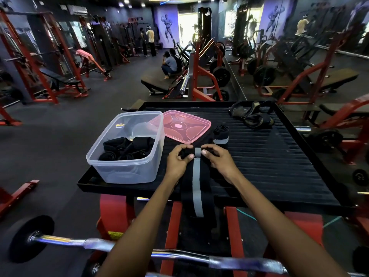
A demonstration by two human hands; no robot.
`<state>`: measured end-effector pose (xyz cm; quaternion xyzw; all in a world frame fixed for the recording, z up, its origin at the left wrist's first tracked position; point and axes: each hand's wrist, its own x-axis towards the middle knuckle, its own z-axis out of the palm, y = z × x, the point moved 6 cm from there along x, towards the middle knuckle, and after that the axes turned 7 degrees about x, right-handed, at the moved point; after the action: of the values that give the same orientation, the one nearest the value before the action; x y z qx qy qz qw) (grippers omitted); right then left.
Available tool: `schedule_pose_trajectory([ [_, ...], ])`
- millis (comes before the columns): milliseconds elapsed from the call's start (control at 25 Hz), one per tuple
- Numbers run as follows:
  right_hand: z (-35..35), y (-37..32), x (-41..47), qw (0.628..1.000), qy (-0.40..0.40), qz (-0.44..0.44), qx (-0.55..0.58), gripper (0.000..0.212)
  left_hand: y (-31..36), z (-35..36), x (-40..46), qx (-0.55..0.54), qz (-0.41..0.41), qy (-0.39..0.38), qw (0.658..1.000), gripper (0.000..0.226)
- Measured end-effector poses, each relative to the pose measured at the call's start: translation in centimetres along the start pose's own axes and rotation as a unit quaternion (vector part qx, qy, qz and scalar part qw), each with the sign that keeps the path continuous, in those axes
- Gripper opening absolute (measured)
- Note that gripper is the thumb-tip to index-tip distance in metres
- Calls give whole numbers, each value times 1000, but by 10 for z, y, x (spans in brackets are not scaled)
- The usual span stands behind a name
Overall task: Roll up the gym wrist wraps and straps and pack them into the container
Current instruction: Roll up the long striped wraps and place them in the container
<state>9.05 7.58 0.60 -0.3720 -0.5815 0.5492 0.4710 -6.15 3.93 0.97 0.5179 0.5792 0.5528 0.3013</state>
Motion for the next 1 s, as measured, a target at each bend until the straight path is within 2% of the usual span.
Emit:
schedule_pose_trajectory([
  [240, 2, -10, -4, 998, -13, -57, -32, 23, -7, 3, 1, 33, -19, -24, 999, 18],
  [360, 3, -9, -4, 999, -6, -35, -35, 21, -4, 4, 0, 37, 9, -38, 999, 20],
  [480, 1, -7, -2, 996, 4, -55, -70, 19, -5, 8, 0, 54, 3, -59, 997, 23],
  [600, 1, -11, -3, 992, -1, -83, -93, 20, -12, 6, 1, 72, -38, -40, 996, 26],
  [760, 3, -8, -3, 995, -12, -63, -73, 17, -10, -1, 4, 77, -17, -3, 997, 22],
  [880, 1, -4, -1, 996, -2, -50, -70, 21, -5, 0, 4, 76, 13, -15, 997, 21],
  [1000, 2, -10, -3, 992, -12, -80, -99, 22, -8, 4, 3, 62, -6, -38, 997, 20],
])
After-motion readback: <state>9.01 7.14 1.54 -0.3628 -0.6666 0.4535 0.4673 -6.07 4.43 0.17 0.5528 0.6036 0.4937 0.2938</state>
